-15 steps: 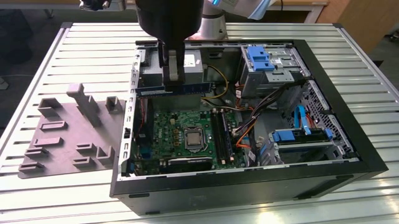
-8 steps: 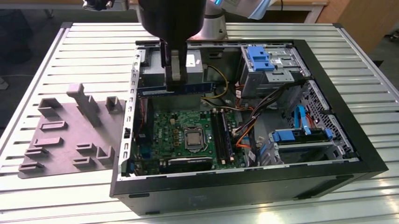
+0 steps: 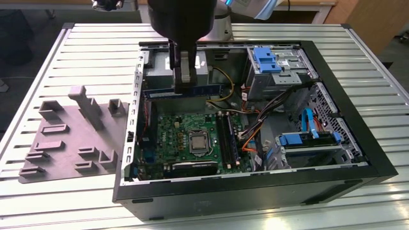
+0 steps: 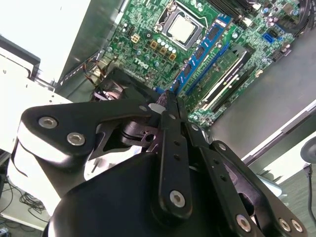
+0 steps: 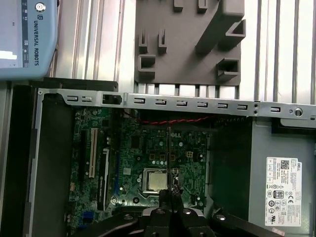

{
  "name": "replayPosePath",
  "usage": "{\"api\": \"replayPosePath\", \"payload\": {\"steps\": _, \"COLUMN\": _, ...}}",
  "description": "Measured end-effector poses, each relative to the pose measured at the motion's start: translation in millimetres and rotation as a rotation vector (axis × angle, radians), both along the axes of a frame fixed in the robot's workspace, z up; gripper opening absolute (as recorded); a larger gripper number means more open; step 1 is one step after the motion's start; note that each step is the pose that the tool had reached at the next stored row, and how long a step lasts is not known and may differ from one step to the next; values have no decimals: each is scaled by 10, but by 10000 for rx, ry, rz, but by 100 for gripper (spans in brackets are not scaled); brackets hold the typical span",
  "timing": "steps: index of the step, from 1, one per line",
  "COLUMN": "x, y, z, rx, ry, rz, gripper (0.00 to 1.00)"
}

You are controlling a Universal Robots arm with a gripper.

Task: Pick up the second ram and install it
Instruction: 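Pick up the second ram and move it above second insertion slot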

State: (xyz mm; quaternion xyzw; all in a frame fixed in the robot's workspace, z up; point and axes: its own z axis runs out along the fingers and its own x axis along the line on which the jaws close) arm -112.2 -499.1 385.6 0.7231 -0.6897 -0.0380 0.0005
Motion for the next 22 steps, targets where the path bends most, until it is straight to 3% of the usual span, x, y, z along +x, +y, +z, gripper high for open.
{"api": "replayPosePath", "payload": {"steps": 14, "x": 204, "y": 0, "z": -6, "rx": 1, "ry": -1, "rz": -2, "gripper": 12}}
{"api": "replayPosePath", "payload": {"steps": 22, "x": 276, "y": 0, "z": -47, "rx": -1, "ry": 1, "rz": -6, "gripper": 12}}
